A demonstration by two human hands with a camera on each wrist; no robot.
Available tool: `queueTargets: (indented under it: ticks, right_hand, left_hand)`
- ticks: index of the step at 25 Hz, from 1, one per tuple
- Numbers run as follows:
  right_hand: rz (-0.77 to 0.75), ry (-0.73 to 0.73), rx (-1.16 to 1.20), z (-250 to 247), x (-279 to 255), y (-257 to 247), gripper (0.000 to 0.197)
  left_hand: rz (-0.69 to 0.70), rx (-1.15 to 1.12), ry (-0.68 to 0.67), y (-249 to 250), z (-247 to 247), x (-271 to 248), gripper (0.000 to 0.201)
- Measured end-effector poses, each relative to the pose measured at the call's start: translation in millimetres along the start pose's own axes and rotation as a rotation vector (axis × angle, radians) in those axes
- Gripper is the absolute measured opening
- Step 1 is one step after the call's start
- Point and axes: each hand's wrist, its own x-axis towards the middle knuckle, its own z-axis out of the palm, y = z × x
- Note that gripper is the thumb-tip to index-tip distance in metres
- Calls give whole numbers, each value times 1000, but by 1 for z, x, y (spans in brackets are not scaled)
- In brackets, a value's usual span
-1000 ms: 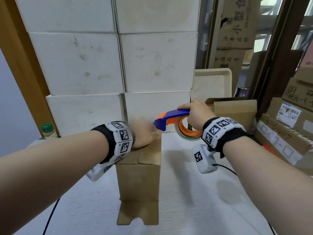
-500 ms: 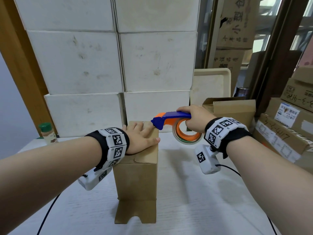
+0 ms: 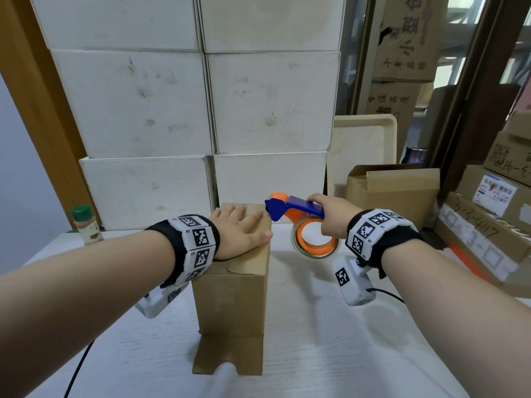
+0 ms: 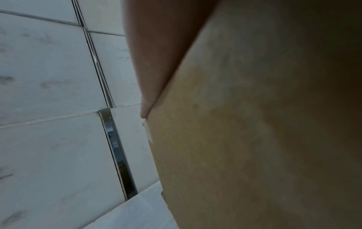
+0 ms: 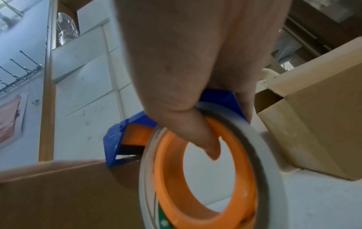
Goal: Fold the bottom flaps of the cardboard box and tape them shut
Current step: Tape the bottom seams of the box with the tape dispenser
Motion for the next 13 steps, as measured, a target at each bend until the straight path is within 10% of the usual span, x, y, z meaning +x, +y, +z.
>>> queueTargets:
  ticks: [13]
  right_hand:
    - [-69, 60, 70, 16, 1, 10, 79]
  left_hand:
    - [-18, 43, -26, 5, 5, 1, 76]
